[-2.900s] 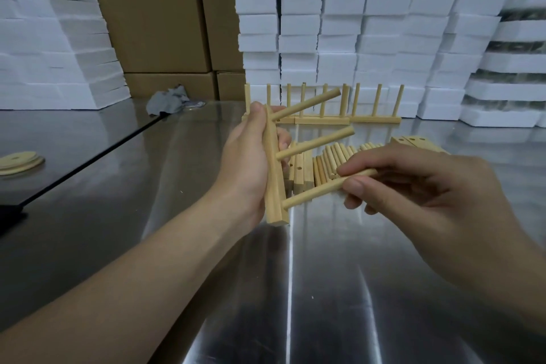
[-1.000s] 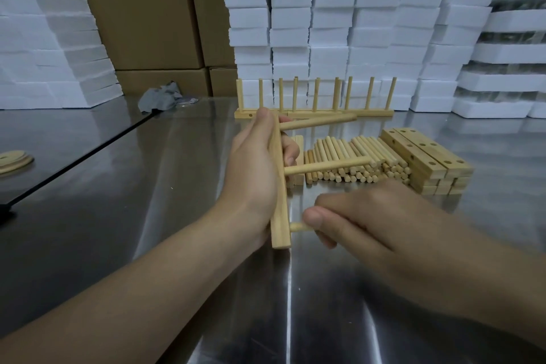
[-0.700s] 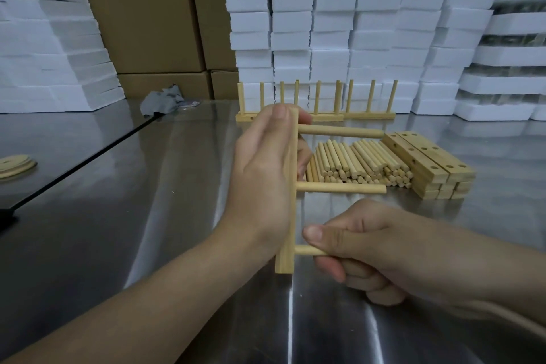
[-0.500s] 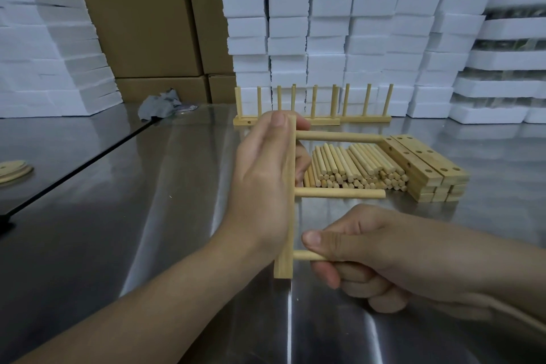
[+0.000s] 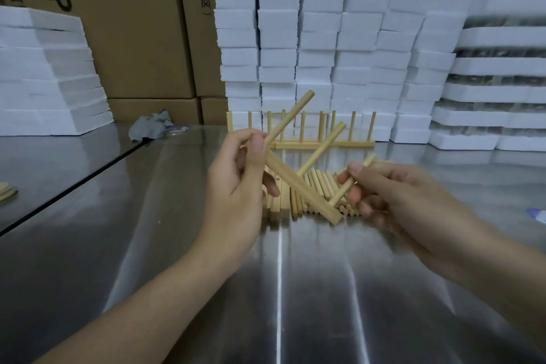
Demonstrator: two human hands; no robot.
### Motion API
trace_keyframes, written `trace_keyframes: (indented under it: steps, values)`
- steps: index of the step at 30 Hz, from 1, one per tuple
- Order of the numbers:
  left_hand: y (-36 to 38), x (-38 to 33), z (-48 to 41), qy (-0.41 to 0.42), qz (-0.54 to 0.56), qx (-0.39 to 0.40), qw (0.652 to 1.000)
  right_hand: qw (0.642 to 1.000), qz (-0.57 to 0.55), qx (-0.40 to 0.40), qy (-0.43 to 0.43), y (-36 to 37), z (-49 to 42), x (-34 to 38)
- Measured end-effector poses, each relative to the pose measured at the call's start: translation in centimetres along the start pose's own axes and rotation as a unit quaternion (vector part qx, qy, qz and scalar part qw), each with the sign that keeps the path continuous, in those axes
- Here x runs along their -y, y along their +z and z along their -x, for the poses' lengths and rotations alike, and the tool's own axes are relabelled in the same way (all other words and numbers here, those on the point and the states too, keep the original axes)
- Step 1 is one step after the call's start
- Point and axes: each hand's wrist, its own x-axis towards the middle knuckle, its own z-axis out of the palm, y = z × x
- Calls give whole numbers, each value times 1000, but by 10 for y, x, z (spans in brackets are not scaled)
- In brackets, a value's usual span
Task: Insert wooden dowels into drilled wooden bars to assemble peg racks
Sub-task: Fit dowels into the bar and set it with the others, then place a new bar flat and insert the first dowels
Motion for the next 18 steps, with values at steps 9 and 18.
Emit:
trace_keyframes:
  steps: [9,18]
  values:
    - [-20,32,-21,-34,-54,-132,989,910,301,-223,-178,-86,-119,49]
    - [-23,68,-32,-119,-101,-141,978,860,459,-218,-38,-153,-230,-46]
